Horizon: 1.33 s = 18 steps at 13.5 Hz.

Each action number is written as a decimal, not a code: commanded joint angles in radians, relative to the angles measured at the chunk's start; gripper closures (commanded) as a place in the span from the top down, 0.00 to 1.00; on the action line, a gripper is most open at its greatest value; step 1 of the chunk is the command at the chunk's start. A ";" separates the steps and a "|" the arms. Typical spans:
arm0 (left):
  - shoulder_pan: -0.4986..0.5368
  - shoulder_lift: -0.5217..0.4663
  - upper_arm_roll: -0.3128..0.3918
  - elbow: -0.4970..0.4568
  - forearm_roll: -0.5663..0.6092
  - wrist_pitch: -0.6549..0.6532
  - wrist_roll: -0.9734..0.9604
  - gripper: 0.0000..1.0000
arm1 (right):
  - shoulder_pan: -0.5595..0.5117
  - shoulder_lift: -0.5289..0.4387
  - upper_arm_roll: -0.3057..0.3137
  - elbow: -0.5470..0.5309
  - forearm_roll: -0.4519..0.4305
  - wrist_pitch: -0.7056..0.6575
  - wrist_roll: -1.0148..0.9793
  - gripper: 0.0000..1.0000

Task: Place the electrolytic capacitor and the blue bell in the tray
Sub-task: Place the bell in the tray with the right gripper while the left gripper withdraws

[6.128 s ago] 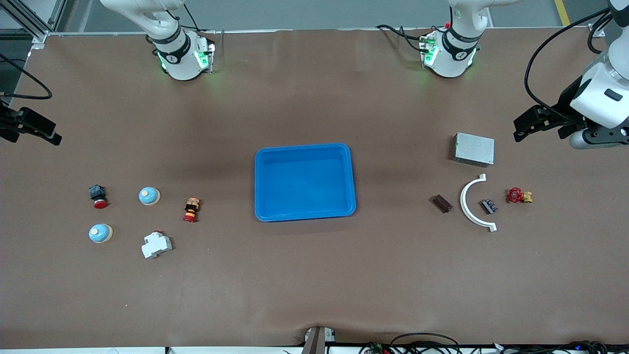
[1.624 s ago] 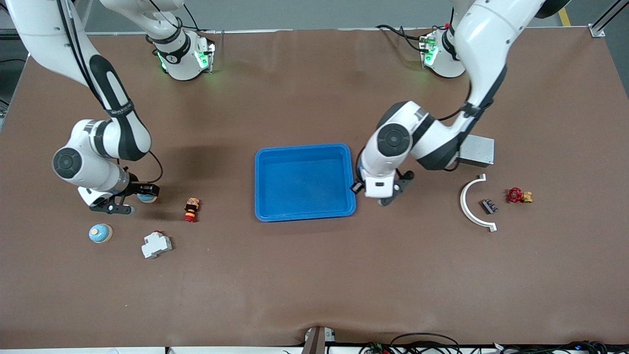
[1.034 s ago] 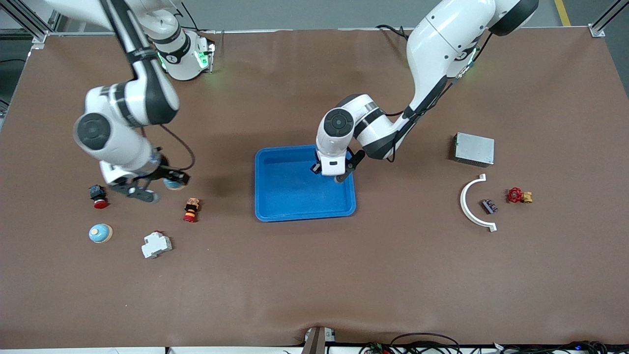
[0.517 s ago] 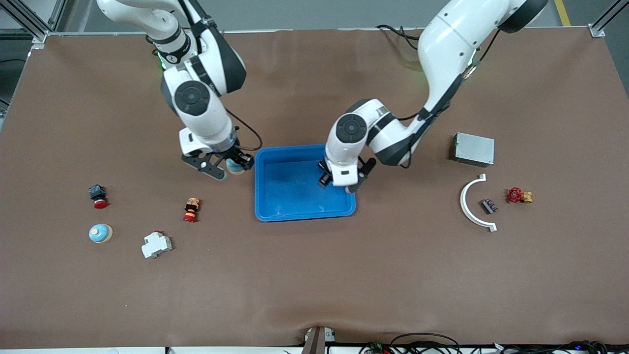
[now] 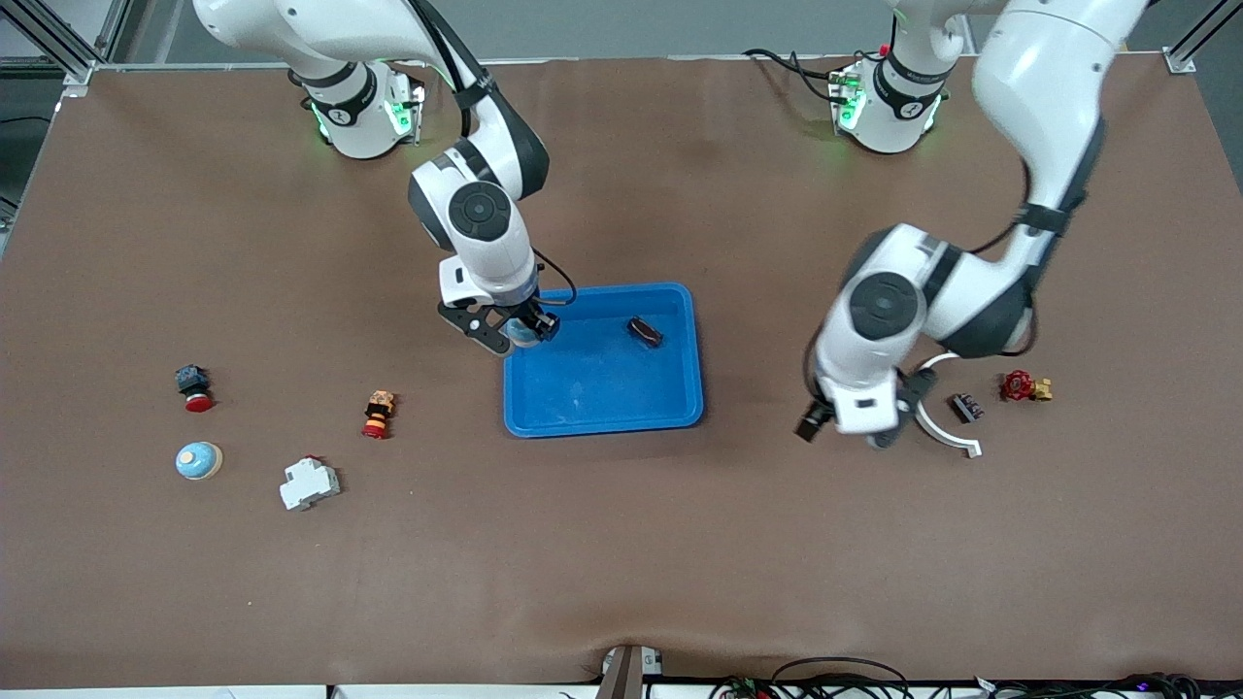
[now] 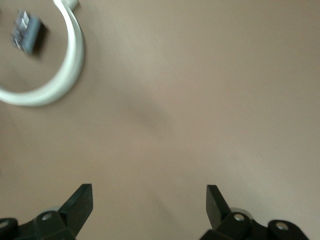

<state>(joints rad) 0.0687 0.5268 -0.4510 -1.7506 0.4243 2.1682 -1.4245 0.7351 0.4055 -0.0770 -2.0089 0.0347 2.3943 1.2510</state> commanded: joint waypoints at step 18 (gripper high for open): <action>0.418 0.101 -0.012 -0.145 0.059 0.124 0.568 0.82 | 0.066 0.205 -0.013 0.117 0.117 0.083 0.056 1.00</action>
<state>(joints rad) 0.4634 0.6306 -0.4520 -1.8682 0.4643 2.2653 -0.8538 0.7849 0.5824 -0.0781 -1.9199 0.1376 2.4798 1.2919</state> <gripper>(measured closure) 0.163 0.330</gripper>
